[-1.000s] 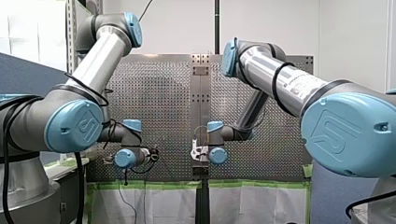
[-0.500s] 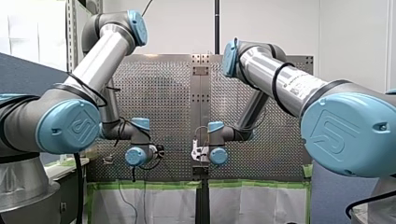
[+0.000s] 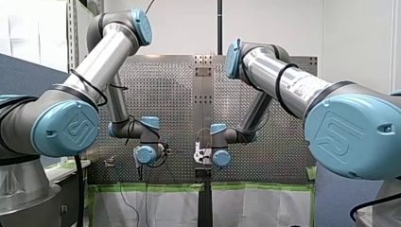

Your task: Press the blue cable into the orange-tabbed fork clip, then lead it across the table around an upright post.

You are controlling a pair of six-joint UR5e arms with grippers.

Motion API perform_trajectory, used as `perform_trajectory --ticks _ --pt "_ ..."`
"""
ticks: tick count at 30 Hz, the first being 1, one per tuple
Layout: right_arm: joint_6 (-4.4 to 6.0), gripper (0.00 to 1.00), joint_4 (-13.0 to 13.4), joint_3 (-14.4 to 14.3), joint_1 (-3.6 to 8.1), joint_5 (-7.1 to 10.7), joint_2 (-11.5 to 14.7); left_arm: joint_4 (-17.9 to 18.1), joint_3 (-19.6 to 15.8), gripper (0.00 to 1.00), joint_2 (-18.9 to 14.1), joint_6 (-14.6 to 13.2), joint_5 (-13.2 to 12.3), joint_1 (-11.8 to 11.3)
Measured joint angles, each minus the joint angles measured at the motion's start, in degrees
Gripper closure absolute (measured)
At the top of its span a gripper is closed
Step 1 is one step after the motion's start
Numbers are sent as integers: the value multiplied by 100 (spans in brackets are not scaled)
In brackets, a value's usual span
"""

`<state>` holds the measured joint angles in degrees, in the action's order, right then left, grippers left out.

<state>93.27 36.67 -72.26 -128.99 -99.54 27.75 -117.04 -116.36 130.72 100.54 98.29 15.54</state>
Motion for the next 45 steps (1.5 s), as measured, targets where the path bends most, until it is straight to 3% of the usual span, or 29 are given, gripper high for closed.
perform_trajectory --ticks 5,15,26,34,45 --pt "1 100 -4 -2 0 6 -8 -60 64 0 37 -2 122 0" --pt "0 100 -8 -3 0 25 -17 -104 346 0 493 -15 159 4" --pt "0 100 -6 0 7 30 -18 -425 803 0 548 -17 373 9" --pt "0 100 -2 2 9 30 -18 -629 981 0 552 -257 601 9" --pt "0 100 -2 0 3 30 -26 -756 1081 0 554 -730 663 21"
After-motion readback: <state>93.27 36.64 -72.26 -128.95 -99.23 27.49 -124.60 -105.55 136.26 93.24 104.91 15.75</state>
